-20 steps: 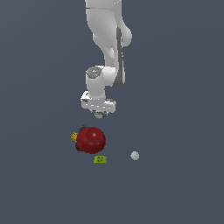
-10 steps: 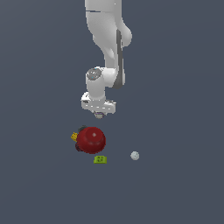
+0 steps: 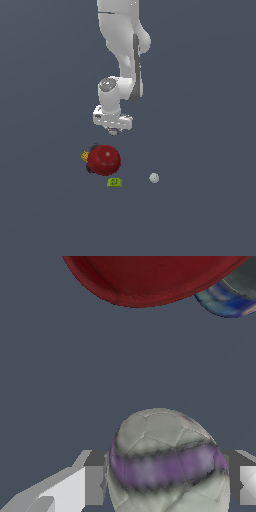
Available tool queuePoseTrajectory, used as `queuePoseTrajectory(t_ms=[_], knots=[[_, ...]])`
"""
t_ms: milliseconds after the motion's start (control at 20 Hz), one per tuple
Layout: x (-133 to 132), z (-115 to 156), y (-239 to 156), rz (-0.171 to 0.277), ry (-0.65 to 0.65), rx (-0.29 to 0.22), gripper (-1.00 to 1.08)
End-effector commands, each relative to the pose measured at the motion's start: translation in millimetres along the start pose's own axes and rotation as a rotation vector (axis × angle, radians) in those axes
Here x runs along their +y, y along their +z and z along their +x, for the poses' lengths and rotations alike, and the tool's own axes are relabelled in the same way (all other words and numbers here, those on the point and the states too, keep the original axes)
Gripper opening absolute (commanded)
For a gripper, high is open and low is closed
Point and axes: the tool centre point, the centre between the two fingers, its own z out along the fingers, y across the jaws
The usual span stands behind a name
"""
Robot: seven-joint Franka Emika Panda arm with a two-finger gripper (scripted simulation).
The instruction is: Pick up a designated object from a clutter of objects.
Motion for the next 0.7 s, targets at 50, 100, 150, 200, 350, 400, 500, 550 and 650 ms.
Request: queuePoseTrajectory(t_ms=[50, 100, 150, 200, 350, 400, 500, 550, 650], knots=[[-4, 2, -4, 0.0, 0.0, 0.001, -1.0], [-6, 3, -7, 0.0, 0.0, 0.001, -1.0], [-8, 3, -9, 0.0, 0.0, 0.001, -1.0], [-10, 5, -12, 0.0, 0.0, 0.001, -1.0], [-20, 8, -24, 0.0, 0.0, 0.001, -1.0], [-23, 10, -28, 0.0, 0.0, 0.001, -1.0], [-32, 13, -38, -0.001, 0.0, 0.001, -1.0], [-37, 15, -44, -0.001, 0.0, 0.001, -1.0], [-47, 20, -57, -0.002, 0.0, 0.001, -1.0]])
